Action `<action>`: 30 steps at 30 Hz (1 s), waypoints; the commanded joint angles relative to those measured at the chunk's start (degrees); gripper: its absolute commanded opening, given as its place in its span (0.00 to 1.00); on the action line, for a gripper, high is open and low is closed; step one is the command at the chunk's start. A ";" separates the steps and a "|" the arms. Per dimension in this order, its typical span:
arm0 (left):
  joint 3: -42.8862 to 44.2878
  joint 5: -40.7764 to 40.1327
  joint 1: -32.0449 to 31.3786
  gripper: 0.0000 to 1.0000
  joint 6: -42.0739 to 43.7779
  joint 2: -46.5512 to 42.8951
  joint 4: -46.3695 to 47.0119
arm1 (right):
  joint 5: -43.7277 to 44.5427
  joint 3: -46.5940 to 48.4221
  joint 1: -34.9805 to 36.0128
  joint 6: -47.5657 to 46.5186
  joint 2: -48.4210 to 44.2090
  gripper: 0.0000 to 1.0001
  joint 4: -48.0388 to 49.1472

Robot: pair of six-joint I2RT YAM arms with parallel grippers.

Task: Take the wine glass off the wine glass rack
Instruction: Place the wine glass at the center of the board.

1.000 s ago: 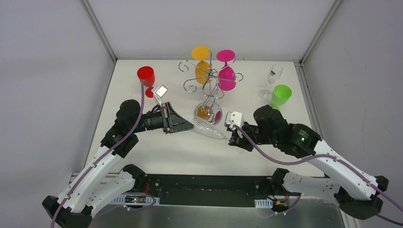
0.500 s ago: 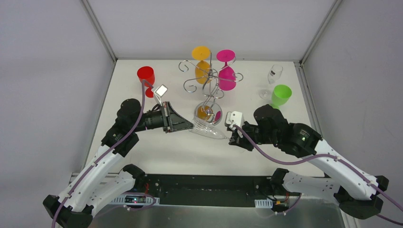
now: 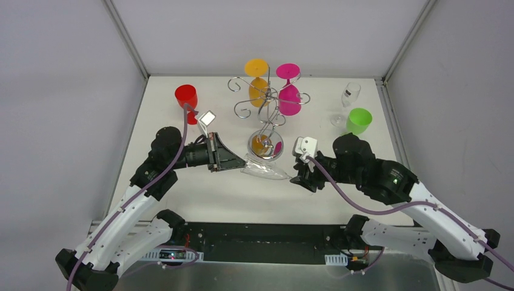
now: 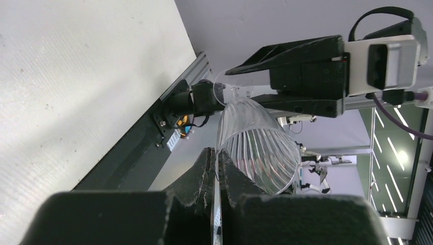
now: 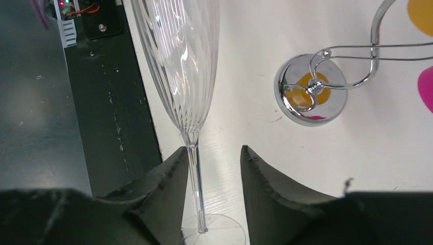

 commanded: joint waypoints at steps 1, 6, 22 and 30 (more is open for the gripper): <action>0.85 1.72 0.01 0.00 3.41 -0.47 -2.77 | 1.45 0.66 0.07 0.83 -2.90 0.46 4.01; 2.82 -2.05 0.18 0.00 7.80 -0.28 -9.37 | 2.92 -0.19 0.02 1.36 -4.92 0.51 3.37; 16.52 -21.07 5.52 0.00 25.58 2.80 -38.52 | 7.95 -3.89 0.07 4.33 -9.97 0.55 4.23; 21.52 -31.07 11.61 0.00 32.02 5.61 -45.95 | 10.50 -4.49 0.01 7.41 -10.49 0.57 3.79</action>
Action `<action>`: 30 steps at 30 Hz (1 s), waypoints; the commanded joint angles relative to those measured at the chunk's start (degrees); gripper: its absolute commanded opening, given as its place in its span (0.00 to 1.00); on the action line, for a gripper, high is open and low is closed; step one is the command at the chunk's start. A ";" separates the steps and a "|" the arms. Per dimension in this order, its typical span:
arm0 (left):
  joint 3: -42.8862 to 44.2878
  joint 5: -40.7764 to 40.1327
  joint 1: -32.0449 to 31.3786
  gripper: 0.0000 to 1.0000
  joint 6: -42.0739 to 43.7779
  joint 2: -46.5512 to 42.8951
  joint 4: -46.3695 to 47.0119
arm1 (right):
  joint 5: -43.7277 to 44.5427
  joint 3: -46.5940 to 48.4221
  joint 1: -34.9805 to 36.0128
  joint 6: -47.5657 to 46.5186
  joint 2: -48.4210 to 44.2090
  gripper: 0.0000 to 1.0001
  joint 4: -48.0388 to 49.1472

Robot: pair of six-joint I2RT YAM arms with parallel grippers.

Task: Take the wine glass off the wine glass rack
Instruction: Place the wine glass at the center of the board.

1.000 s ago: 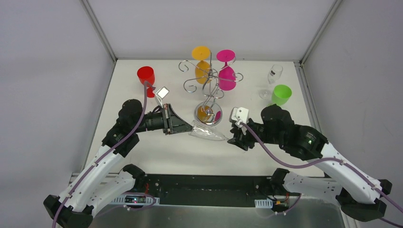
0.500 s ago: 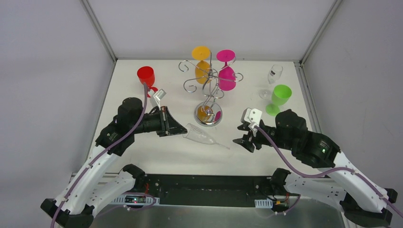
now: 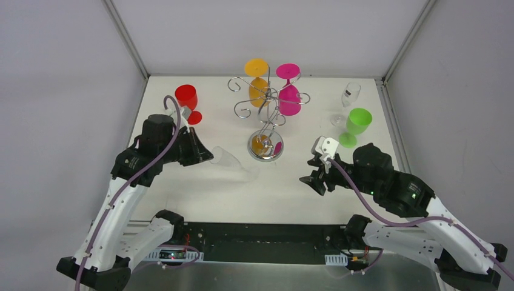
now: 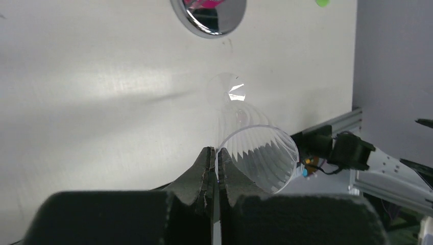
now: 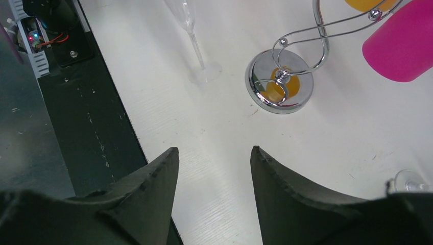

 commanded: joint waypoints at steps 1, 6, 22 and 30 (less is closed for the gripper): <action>4.73 -7.74 3.24 0.00 6.10 1.13 -5.36 | 2.14 -0.28 0.01 2.63 -0.98 0.57 1.68; 8.14 -13.19 6.46 0.00 9.76 3.84 -8.27 | 3.04 -0.71 0.01 3.22 -1.52 0.57 1.71; 20.64 -22.97 14.29 0.00 16.60 15.81 -10.98 | 19.15 -2.18 -0.06 14.81 -1.14 0.61 2.94; 24.88 -22.36 18.39 0.00 17.90 21.98 -10.72 | 23.01 0.63 -0.12 22.10 0.16 0.69 -0.71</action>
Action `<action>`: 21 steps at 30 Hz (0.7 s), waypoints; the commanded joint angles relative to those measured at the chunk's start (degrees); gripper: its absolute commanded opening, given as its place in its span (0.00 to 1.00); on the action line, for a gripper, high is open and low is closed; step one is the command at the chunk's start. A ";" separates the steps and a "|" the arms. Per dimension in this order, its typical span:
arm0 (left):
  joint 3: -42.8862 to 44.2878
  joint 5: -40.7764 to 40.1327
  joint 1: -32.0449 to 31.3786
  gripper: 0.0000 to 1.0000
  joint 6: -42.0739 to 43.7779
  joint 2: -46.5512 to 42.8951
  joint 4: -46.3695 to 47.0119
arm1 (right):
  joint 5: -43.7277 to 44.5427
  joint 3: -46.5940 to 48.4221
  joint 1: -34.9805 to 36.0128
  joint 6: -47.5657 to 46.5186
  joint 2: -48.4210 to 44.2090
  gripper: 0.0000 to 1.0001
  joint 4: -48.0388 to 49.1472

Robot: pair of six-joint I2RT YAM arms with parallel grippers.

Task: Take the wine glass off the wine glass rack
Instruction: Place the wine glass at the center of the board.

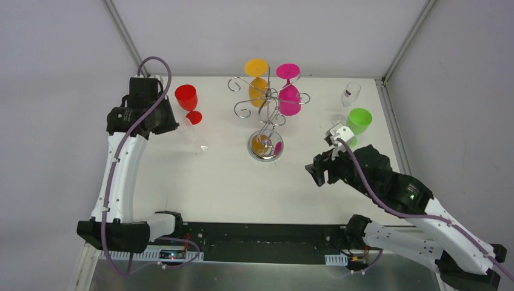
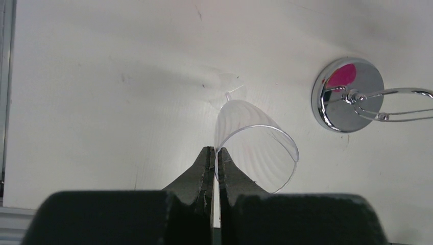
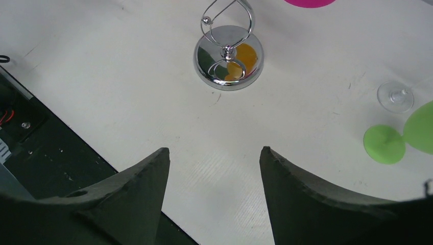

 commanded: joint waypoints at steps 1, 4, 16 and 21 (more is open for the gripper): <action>3.39 -1.17 2.30 0.00 1.93 2.51 0.17 | 3.90 3.26 -0.13 5.70 1.29 0.69 -1.93; 4.10 -1.19 3.34 0.00 2.35 4.07 1.00 | 5.69 2.63 -0.11 6.18 -0.11 0.74 -0.85; 5.60 -1.40 8.68 0.00 2.93 12.05 5.11 | 4.23 1.13 -0.19 10.40 -0.54 0.76 -1.18; 6.90 -1.17 9.61 0.00 3.04 15.73 6.00 | 3.89 0.19 -0.14 10.73 -1.24 0.76 -1.22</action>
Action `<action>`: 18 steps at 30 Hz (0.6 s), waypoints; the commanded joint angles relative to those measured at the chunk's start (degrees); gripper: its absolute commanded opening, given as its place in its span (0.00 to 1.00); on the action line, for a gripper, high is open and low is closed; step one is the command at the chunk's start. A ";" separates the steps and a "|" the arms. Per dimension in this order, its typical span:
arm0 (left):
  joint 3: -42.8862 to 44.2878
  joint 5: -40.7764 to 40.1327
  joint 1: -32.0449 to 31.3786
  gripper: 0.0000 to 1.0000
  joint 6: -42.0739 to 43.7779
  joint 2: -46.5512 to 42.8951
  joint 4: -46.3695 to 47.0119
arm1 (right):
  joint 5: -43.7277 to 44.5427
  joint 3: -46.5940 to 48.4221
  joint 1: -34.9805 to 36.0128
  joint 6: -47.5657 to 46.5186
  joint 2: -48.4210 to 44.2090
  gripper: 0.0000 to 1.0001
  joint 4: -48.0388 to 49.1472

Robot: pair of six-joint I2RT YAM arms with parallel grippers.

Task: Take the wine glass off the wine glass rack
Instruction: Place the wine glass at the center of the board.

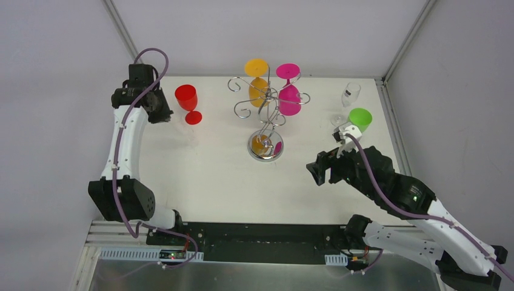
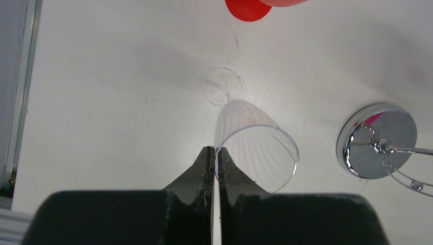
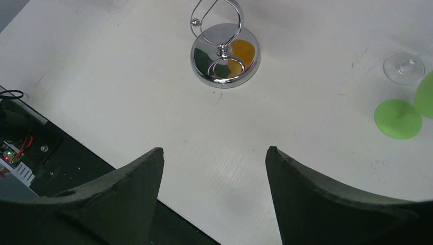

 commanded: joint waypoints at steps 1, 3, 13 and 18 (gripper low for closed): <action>3.19 -1.08 1.33 0.00 1.40 2.41 2.16 | -0.23 -0.39 -0.15 1.68 -0.83 0.76 0.48; 3.54 -1.24 1.56 0.00 1.40 3.51 2.53 | -0.13 -0.60 -0.15 1.64 -1.19 0.76 0.44; 5.55 -1.78 2.27 0.00 1.22 7.70 3.15 | -0.27 -1.41 -0.09 1.55 -1.14 0.77 0.15; 6.24 -2.34 2.49 0.00 1.60 9.01 3.24 | -0.25 -1.54 -0.10 1.46 -0.89 0.77 0.26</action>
